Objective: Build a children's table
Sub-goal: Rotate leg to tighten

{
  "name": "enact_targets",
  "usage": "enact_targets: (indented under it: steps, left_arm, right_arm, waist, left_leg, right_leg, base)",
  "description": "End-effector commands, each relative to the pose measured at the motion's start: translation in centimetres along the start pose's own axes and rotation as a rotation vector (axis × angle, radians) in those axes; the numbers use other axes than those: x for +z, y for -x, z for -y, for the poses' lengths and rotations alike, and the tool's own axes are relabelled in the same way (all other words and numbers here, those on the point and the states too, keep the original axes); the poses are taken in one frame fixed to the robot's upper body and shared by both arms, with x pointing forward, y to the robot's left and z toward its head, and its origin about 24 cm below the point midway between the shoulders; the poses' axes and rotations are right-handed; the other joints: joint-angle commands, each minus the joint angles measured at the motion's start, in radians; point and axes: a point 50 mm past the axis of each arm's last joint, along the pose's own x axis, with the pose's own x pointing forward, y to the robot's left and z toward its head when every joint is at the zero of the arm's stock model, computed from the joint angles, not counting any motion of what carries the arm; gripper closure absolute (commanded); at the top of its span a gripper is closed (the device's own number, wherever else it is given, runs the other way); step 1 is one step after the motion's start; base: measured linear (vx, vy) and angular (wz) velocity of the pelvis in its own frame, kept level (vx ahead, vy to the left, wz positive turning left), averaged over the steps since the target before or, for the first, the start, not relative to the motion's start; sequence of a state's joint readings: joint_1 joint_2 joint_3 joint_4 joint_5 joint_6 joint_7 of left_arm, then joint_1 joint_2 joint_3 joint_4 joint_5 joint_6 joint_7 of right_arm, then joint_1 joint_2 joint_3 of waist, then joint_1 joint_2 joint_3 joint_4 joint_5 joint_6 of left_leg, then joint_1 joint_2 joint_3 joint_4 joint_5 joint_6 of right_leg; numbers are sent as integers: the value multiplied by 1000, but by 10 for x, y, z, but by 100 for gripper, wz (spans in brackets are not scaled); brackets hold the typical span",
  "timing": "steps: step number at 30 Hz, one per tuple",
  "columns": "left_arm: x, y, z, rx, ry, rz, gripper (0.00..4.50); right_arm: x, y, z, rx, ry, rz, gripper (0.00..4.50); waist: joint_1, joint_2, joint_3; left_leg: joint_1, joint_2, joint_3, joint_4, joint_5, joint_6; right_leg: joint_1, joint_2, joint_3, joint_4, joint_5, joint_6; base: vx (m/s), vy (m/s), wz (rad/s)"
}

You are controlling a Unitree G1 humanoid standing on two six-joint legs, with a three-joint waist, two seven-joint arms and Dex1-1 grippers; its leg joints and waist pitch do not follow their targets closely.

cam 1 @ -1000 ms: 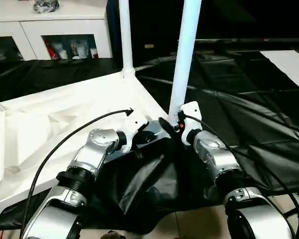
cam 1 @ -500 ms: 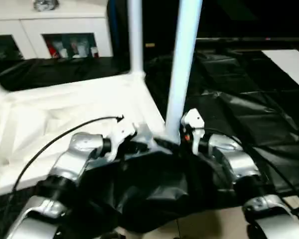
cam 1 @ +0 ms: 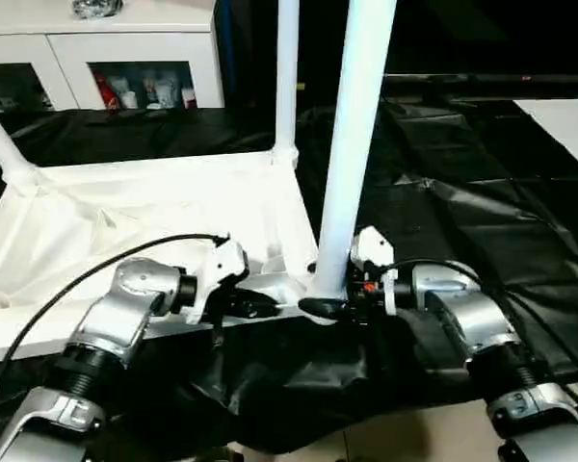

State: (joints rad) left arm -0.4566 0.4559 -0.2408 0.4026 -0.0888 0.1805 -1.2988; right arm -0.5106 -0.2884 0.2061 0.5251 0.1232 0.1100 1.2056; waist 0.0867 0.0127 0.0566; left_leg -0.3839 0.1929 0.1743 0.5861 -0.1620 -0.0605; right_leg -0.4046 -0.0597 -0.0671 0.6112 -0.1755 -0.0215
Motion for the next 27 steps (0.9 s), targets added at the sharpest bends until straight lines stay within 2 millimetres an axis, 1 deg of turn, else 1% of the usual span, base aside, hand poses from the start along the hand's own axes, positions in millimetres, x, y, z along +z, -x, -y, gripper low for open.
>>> enact_targets:
  steps: [1,4,6,7,9,11,12,13,14,15,16,17,18,19,20,21,22,23,24,25,26,27]
  left_arm:
    - [8,4,2,-20,-28,25,450]
    - [7,5,2,-24,-24,21,450]
    - [6,5,3,-27,-21,20,450]
    - [7,4,3,-20,-20,25,450]
    - [10,0,-2,40,-19,49,450]
    - [12,-2,-4,63,-19,56,450]
    - [13,-4,-7,91,-16,62,450]
    - [14,-4,-7,97,-15,64,450]
    - [22,-12,-15,184,-1,102,450]
    - [23,-13,-17,202,3,109,450]
    - [26,-17,-19,236,9,123,450]
    - [28,-20,-22,265,19,126,450]
    - [30,-23,-24,289,23,125,450]
    - [30,-25,-26,304,25,124,450]
    - [32,-28,-28,340,30,123,450]
    - [33,-30,-30,360,35,123,450]
    - [38,-37,-36,441,58,136,450]
    - [41,-40,-38,469,63,141,450]
    - [41,-40,-38,469,63,141,450]
    - [44,-44,-39,483,68,150,450]
    - [45,-46,-39,487,71,155,450]
    - [49,-49,-39,491,63,171,450]
  right_arm:
    - [4,0,-2,30,10,-1,137]
    - [4,1,-2,38,8,-2,150]
    - [4,1,-3,43,5,-4,174]
    - [3,0,-3,44,2,-4,178]
    - [1,-4,-5,29,-23,12,184]
    - [0,-7,-6,19,-31,16,185]
    - [-1,-10,-6,3,-37,19,185]
    - [-1,-10,-6,-2,-39,21,185]
    - [-3,-22,-1,-111,-72,49,185]
    - [-3,-25,0,-137,-81,53,185]
    - [-3,-30,2,-190,-96,64,186]
    - [-4,-35,6,-251,-127,60,186]
    - [-6,-39,9,-306,-153,53,186]
    - [-6,-42,10,-341,-170,47,186]
    - [-7,-45,13,-395,-195,44,186]
    - [-8,-47,14,-417,-207,45,186]
    - [-7,-55,17,-509,-268,56,186]
    - [-7,-58,17,-538,-290,60,186]
    - [-7,-58,17,-538,-290,60,186]
    - [-6,-63,16,-556,-296,63,186]
    - [-5,-66,16,-563,-295,65,186]
    - [-1,-74,13,-570,-248,63,186]
  waist:
    - [-1,-1,-66]
    - [-2,-2,-66]
    - [-2,-2,-65]
    - [-2,-5,-65]
    - [-2,-5,-66]
    - [-3,-5,-65]
    - [-4,-7,-64]
    - [-1,-7,-65]
    - [-2,-8,-63]
    - [-5,-6,-63]
    - [-6,-6,-62]
    - [-8,-3,-62]
    - [-10,-4,-62]
    - [-16,-4,-61]
    - [-19,-6,-62]
    - [-22,-3,-62]
    - [-24,-4,-63]
    - [-26,-3,-64]
    - [-25,-3,-66]
    - [-25,-3,-65]
    - [-26,-2,-67]
    - [-25,-3,-68]
  left_leg:
    - [21,44,-11,-70,-258,30]
    - [22,44,-10,-69,-256,30]
    - [22,43,-10,-69,-255,31]
    - [22,43,-9,-69,-255,31]
    - [21,43,-10,-68,-249,30]
    - [21,42,-9,-68,-248,31]
    - [22,42,-9,-68,-252,30]
    - [23,41,-10,-67,-255,26]
    - [23,40,-10,-68,-258,24]
    - [23,40,-9,-67,-261,20]
    - [28,40,-13,-69,-277,5]
    - [26,39,-15,-70,-282,-5]
    - [27,38,-14,-71,-287,-8]
    - [27,38,-16,-72,-294,-13]
    - [26,37,-17,-72,-302,-15]
    - [29,36,-15,-70,-301,-14]
    - [27,36,-16,-70,-297,-12]
    - [30,34,-15,-69,-290,-14]
    - [31,35,-14,-68,-286,-12]
    - [24,35,-15,-69,-271,-7]
    - [23,36,-13,-69,-259,-3]
    - [24,35,-13,-68,-257,-1]
  right_leg:
    - [43,-82,51,-82,-317,-184]
    - [43,-80,50,-81,-300,-191]
    - [43,-81,50,-82,-302,-191]
    - [43,-80,50,-82,-305,-190]
    - [44,-81,51,-81,-302,-188]
    - [43,-81,51,-82,-302,-189]
    - [42,-82,51,-84,-310,-188]
    - [43,-83,51,-85,-329,-182]
    - [42,-83,51,-87,-351,-174]
    - [38,-82,52,-88,-357,-174]
    - [37,-85,50,-92,-385,-171]
    - [39,-86,49,-92,-406,-162]
    - [38,-86,49,-94,-411,-160]
    - [37,-85,49,-94,-413,-157]
    - [40,-85,48,-94,-414,-153]
    - [35,-85,51,-96,-402,-155]
    - [38,-85,51,-94,-394,-156]
    - [36,-83,50,-95,-389,-156]
    - [36,-84,51,-96,-382,-158]
    - [42,-85,51,-91,-356,-164]
    - [41,-83,51,-89,-326,-166]
    - [41,-82,51,-88,-315,-168]
  base:
    - [0,0,0]
    - [0,0,0]
    - [0,0,0]
    - [0,0,0]
    - [0,0,0]
    - [0,0,0]
    - [0,0,0]
    - [0,0,0]
    - [0,0,0]
    - [0,0,0]
    - [0,0,0]
    - [0,0,0]
    - [0,0,0]
    - [0,0,0]
    - [0,0,0]
    - [0,0,0]
    - [0,0,0]
    - [0,0,0]
    - [0,0,0]
    - [0,0,0]
    - [0,0,0]
    - [0,0,0]
